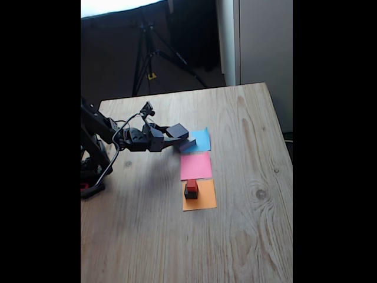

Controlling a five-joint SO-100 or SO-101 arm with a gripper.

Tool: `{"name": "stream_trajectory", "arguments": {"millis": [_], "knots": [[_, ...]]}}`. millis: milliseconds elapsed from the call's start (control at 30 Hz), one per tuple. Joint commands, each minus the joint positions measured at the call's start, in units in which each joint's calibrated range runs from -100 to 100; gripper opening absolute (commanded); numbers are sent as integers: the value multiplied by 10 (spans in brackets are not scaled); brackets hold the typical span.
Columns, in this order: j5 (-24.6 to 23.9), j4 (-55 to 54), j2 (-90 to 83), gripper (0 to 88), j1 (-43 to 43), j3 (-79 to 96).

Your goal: Tower of hanoi

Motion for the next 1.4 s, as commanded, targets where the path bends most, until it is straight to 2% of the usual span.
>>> {"name": "stream_trajectory", "arguments": {"millis": [0,533,733,1300,1367], "knots": [[10,-36,16,190,4,-26],[10,-58,56,211,10,-38],[10,-61,60,268,11,-39],[10,-60,29,334,11,-48],[-18,-48,8,343,8,-51]]}}
